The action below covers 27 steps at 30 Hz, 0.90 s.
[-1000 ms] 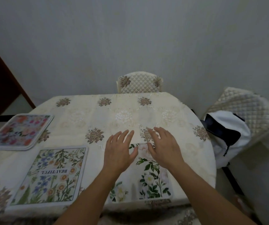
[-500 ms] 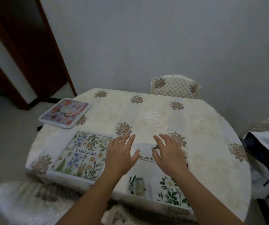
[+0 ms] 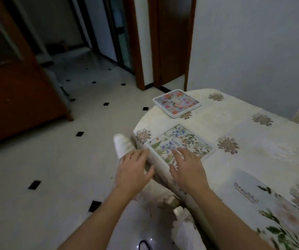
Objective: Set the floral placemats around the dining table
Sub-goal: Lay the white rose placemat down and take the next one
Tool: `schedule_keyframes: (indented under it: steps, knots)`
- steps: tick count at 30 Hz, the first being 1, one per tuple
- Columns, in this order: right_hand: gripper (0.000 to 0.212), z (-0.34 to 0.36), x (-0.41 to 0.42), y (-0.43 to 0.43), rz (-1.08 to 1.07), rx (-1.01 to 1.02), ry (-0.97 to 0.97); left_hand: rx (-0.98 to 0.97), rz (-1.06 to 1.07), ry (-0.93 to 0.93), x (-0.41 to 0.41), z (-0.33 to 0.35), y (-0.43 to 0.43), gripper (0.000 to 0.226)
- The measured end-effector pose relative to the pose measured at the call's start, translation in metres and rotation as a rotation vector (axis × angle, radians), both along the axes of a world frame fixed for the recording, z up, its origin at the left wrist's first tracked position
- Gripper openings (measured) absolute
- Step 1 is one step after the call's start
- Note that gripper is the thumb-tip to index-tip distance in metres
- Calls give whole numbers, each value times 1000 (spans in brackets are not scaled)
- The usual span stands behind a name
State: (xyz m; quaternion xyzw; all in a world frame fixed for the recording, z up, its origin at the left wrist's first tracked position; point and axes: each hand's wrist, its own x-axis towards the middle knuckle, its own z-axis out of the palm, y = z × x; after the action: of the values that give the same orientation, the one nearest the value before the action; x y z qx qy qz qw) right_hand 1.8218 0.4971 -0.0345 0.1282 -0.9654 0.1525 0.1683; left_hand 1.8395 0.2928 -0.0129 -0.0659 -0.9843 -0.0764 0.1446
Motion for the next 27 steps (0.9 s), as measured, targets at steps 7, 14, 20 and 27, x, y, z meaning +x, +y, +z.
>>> schedule_keyframes:
  steps: [7,14,20,27]
  knots:
    - [48,12,-33,-141,295,-11,18,-23,295,10,33,3,-138,60]
    - [46,16,-81,-263,408,9,67,17,419,65,10,-13,-252,58]
    - [51,-7,-136,-388,452,27,-36,101,465,42,-40,-28,-361,60]
    - [52,-5,-186,-497,420,36,-63,64,453,31,-104,-14,-470,60]
